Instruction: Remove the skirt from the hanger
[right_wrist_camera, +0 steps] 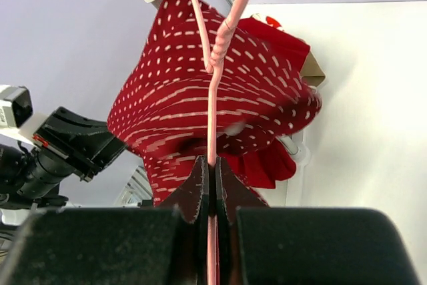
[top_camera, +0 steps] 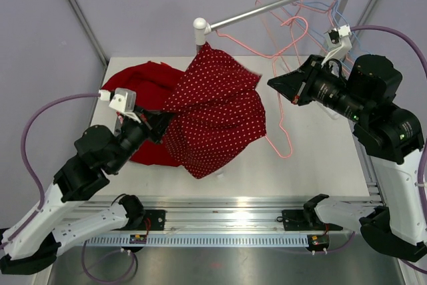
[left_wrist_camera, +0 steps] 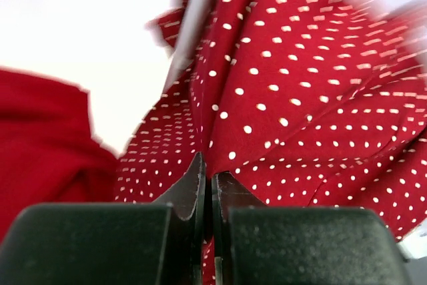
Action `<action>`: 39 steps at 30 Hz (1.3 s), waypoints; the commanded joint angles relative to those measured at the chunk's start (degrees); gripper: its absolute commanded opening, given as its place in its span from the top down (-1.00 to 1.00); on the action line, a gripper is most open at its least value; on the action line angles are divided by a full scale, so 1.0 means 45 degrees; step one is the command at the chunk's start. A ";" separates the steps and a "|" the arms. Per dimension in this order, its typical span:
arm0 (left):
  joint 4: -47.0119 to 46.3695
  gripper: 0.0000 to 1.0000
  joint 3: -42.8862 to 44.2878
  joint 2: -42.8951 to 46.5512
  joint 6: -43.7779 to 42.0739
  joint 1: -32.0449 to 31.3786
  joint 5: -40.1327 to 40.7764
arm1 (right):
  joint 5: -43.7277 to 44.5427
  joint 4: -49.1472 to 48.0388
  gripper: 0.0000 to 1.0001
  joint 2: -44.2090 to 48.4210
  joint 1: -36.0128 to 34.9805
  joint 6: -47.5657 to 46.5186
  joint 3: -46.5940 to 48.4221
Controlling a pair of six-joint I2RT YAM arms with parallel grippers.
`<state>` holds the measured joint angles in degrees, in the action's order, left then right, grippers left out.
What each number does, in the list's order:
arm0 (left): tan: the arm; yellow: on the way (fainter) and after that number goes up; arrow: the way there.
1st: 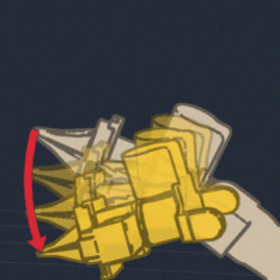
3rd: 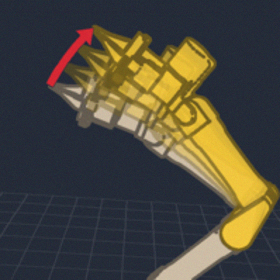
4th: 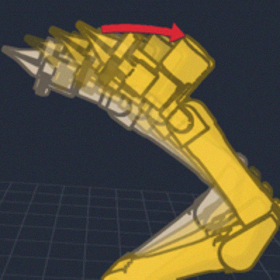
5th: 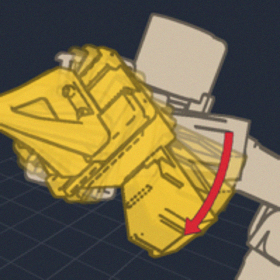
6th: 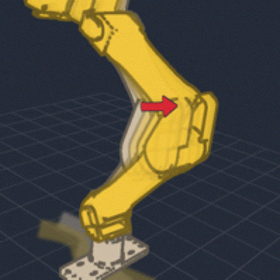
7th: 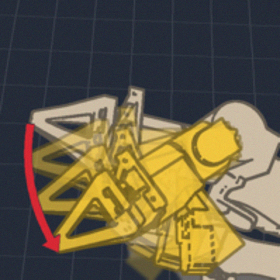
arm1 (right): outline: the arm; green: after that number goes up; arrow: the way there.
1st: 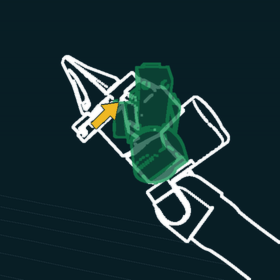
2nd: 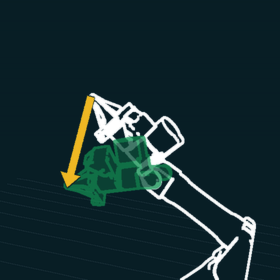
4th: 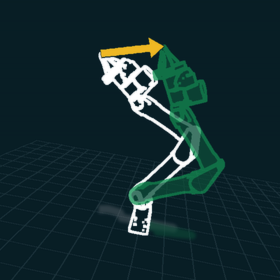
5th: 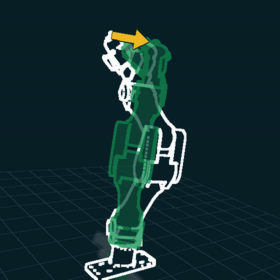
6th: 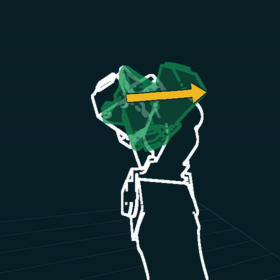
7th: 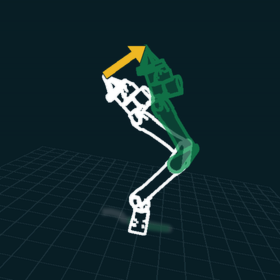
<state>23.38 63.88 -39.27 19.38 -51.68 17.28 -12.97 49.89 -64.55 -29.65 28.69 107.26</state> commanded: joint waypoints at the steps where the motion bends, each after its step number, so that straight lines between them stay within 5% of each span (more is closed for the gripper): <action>1: 0.2049 1.00 -0.0697 0.0755 0.0400 0.0098 0.1610 | 0.1085 -0.0734 1.00 0.0263 0.0046 -0.0359 0.0636; 10: 0.4062 1.00 -0.0935 0.2241 0.1749 0.0098 0.5513 | 0.1554 -0.0403 1.00 0.0205 0.0046 -0.0516 0.0988; 18: 0.2369 1.00 0.1973 -0.0645 -0.1216 0.0175 0.6102 | 0.1593 -0.0383 1.00 -0.0049 0.0046 -0.0769 0.1066; 21: 0.1604 1.00 0.3418 -0.2208 -0.2449 0.1304 0.5130 | 0.1788 -0.0247 1.00 -0.0476 0.0046 -0.1080 0.1261; 25: 0.1621 1.00 0.5664 -0.4550 -0.2139 0.6254 0.1264 | 0.2081 -0.0266 1.00 -0.1336 0.0046 -0.1647 0.1767; 28: 0.1563 1.00 0.6702 -0.6484 -0.1749 0.8117 0.0283 | 0.2335 -0.0363 1.00 -0.2176 0.0046 -0.2058 0.2237; 35: 0.2189 0.98 0.6473 -0.9634 0.0008 0.9668 -0.1337 | 0.2394 -0.1027 1.00 -0.4051 0.0026 -0.2390 0.3408; 36: 0.1956 0.87 0.5560 -0.9576 0.0107 0.9668 -0.1456 | 0.2375 -0.1008 1.00 -0.4440 0.0045 -0.2429 0.3758; 37: 0.1780 0.14 0.5087 -0.9188 0.0205 0.9668 -0.1592 | 0.2336 -0.0989 1.00 -0.4637 0.0046 -0.2449 0.3897; 39: 0.1196 -0.53 0.4014 -0.8544 0.0381 0.9668 -0.1944 | 0.2239 -0.1027 1.00 -0.4950 0.0046 -0.2469 0.4015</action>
<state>33.23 85.76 -83.70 17.89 -8.19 13.76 -3.51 49.01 -86.26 -29.52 19.07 121.89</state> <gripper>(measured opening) 0.640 0.031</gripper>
